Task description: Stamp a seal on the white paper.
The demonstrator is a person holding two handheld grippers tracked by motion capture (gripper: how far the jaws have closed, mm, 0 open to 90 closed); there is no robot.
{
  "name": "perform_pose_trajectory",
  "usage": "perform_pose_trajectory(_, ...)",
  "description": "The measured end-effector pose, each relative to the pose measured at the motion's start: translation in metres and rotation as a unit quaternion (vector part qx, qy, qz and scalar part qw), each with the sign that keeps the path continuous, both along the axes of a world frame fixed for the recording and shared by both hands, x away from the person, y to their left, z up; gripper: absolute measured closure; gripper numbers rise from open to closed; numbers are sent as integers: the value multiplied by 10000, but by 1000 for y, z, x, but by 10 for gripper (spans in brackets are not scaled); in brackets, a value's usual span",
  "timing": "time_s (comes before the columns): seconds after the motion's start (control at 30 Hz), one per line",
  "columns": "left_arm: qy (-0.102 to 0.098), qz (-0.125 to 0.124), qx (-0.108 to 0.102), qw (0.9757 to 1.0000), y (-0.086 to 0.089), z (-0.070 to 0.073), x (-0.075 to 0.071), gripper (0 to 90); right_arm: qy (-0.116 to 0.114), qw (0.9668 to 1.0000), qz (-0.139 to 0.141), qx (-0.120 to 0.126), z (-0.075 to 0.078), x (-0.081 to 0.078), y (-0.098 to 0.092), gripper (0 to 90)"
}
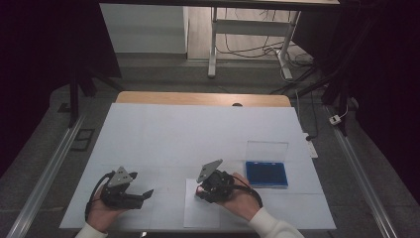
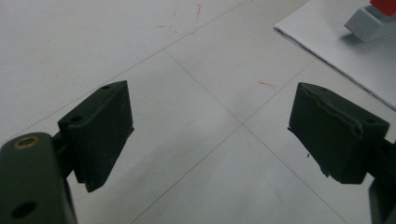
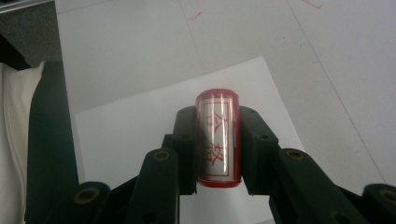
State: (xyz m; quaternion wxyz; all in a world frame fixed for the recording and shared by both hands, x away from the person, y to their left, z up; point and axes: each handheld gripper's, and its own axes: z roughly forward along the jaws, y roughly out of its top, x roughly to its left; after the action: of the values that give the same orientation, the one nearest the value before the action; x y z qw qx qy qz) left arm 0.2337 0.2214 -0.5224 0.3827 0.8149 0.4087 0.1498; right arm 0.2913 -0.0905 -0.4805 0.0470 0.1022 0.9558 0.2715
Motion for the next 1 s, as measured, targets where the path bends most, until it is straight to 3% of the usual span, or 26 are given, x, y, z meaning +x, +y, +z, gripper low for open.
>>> perform_pose_trajectory(0.47, -4, -8, 2, 10000, 0, 0, 0, 136, -61, 9998, 16, -182, -5, 0, 2, 703)
perform_pose_trajectory(1.0, -6, -13, 4, 10000, 1, 0, 0, 136, -71, 9998, -10, -182, -8, -2, 5, 703)
